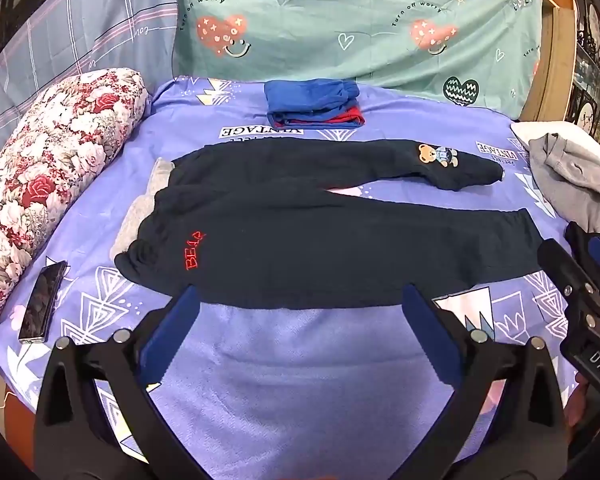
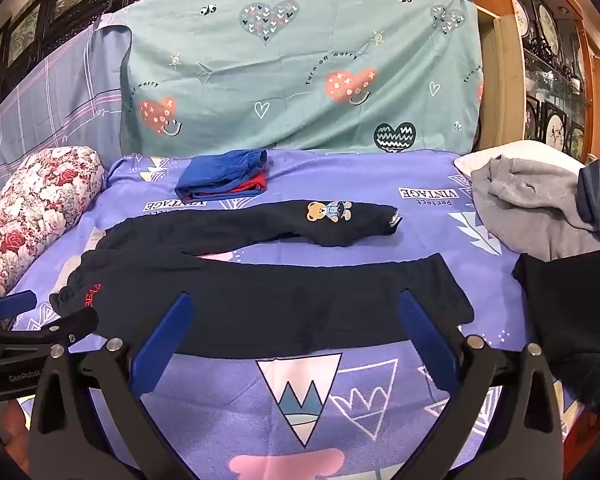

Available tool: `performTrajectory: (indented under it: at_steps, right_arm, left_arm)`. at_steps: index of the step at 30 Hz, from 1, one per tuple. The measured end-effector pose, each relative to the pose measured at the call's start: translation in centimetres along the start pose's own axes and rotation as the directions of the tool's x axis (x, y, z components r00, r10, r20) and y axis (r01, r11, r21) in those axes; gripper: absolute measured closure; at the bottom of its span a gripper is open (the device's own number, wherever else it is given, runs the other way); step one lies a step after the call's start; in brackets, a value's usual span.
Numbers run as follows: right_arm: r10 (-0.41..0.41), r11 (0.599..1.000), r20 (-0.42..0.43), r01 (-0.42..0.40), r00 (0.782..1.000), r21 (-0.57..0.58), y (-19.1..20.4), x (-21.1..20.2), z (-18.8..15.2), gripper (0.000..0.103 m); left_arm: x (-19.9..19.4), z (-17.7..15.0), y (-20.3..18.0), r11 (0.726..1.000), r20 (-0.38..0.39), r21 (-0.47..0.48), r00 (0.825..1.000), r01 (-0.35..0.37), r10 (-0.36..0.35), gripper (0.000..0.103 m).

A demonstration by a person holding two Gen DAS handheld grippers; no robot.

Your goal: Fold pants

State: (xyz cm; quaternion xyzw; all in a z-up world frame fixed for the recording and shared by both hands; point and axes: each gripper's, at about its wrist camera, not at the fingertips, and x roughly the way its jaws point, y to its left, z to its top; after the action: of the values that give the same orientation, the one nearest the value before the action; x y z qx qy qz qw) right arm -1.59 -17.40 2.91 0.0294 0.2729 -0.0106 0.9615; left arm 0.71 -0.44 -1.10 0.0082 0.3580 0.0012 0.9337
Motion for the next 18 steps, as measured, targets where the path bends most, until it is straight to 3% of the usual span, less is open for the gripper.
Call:
performTrajectory:
  at_steps: [18]
  right_arm:
    - [0.005,1.000,-0.040,-0.005,0.999,0.000,0.4,1.5,-0.3,0.001]
  left_arm:
    - [1.3,0.0,0.4,1.000,-0.030,-0.012,1.000,-0.001,0.001,0.002]
